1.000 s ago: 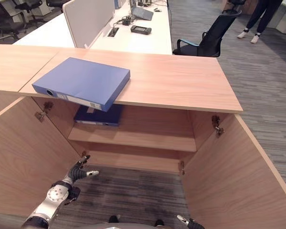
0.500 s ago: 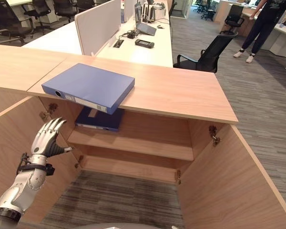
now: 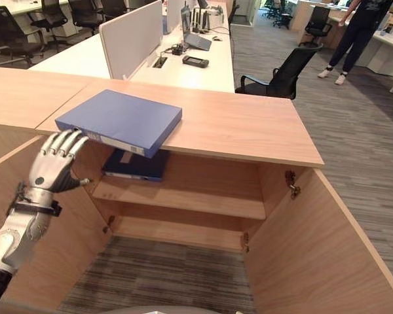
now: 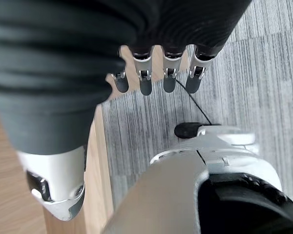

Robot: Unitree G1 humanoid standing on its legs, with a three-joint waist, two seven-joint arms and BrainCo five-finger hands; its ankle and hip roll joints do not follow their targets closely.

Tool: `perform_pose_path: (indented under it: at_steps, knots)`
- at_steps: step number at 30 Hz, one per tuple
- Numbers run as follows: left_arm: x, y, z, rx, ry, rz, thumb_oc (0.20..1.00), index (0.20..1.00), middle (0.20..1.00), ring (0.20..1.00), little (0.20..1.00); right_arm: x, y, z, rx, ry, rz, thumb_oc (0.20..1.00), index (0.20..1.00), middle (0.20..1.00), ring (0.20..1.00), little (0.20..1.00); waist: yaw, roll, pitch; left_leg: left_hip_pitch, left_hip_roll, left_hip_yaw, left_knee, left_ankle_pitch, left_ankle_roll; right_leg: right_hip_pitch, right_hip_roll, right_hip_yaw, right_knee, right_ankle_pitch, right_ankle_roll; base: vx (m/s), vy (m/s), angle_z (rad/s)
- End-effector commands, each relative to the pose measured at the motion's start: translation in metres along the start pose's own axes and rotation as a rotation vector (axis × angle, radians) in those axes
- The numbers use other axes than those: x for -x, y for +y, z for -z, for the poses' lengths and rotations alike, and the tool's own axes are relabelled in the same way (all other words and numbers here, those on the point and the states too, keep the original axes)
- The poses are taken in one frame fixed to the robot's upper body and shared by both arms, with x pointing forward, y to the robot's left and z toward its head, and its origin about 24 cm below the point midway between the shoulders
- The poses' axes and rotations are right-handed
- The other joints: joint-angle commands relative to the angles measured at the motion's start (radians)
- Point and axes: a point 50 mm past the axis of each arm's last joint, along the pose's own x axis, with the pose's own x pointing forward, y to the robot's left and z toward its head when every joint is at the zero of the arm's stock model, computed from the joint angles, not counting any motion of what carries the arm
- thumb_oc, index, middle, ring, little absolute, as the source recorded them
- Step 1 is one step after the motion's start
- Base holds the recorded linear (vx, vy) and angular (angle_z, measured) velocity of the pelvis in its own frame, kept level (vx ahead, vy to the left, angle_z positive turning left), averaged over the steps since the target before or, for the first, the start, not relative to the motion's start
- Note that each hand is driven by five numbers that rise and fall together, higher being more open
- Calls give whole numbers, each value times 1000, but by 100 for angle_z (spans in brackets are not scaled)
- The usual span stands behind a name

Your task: Put the empty folder in the office cabinet

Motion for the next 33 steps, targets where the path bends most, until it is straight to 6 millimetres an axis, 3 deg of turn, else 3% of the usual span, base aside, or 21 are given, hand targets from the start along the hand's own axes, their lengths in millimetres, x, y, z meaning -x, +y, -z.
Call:
perform_pose_path:
  at_steps: [1, 11, 33]
  knots:
    - [-33, 32, 1, -102, -79, -150, 1000, 1000, 1000, 1000, 1000, -5, 4, -26, 54, -57, -8, 1000, 1000, 1000, 1000, 1000, -8, 3, 32, 55, 42, -14, 13, -96, -50, 15, -57, 46, 15, -31, 104, 4, 5, -4]
    - [-50, 31, -6, -162, -141, -138, 1000, 1000, 1000, 1000, 1000, -4, -1, -31, 72, -71, 9, 1000, 1000, 1000, 1000, 1000, -21, 6, 31, 60, 40, -2, 13, -100, -49, 11, -57, 53, 15, -27, 109, -3, 6, -3]
    - [-77, 9, -13, -209, -142, -39, 1000, 1000, 1000, 1000, 1000, -4, -4, -36, 100, -71, 24, 1000, 1000, 1000, 1000, 1000, -54, 5, 33, 72, 35, 24, 13, -105, -43, 1, -60, 79, 16, -17, 116, -5, 5, -3]
